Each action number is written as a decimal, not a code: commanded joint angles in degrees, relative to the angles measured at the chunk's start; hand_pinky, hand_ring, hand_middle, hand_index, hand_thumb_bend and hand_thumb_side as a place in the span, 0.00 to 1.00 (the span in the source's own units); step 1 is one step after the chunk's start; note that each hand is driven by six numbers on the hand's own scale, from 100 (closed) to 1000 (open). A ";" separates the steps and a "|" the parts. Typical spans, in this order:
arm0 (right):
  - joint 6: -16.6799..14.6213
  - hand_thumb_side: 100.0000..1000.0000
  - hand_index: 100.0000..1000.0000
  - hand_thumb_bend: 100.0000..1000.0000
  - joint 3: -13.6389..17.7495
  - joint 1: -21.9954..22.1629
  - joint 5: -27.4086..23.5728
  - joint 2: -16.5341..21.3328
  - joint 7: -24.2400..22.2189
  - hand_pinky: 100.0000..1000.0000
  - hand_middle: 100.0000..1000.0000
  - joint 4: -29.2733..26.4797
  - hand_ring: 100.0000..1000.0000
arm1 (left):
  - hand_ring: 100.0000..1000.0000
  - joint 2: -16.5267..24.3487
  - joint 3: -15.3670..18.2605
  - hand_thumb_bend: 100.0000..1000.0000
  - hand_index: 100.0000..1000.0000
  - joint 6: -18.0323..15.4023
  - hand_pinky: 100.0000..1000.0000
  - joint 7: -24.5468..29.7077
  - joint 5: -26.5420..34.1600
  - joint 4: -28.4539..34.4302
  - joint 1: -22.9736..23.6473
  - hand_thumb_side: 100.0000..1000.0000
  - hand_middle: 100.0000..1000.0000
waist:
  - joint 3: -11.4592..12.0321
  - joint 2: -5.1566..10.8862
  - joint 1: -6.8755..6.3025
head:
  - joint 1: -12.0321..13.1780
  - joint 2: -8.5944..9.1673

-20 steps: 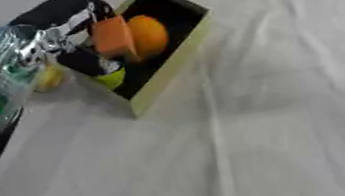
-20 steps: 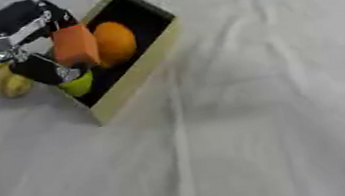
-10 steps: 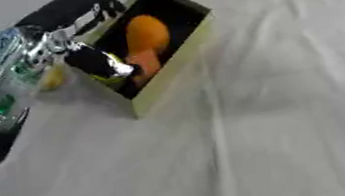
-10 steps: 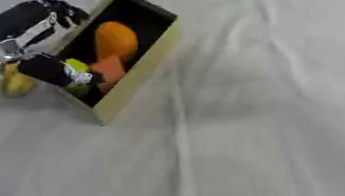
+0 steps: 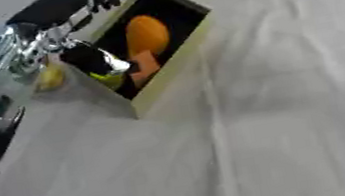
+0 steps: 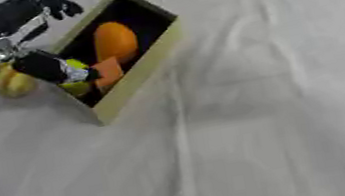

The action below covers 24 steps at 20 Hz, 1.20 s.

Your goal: Pick up objects on the table and place them in the box.

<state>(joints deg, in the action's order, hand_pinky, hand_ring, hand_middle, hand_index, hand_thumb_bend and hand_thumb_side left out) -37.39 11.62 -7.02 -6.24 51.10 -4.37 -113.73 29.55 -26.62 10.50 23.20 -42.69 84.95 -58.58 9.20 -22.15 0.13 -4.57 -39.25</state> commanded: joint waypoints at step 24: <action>-0.03 0.31 0.79 0.00 0.90 0.15 0.67 0.96 0.76 0.91 0.63 -0.86 0.79 | 0.80 13.77 6.81 0.66 0.88 -8.06 0.84 4.71 6.33 -5.92 6.26 0.28 0.77 | 0.14 1.00 0.38 | -0.33 0.81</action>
<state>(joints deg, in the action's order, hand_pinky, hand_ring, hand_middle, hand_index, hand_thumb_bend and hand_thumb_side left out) -37.51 11.97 -6.57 -5.76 51.04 -3.71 -113.73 42.59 -20.06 2.62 28.02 -36.58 79.78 -51.07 9.40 -22.22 0.52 -5.07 -39.15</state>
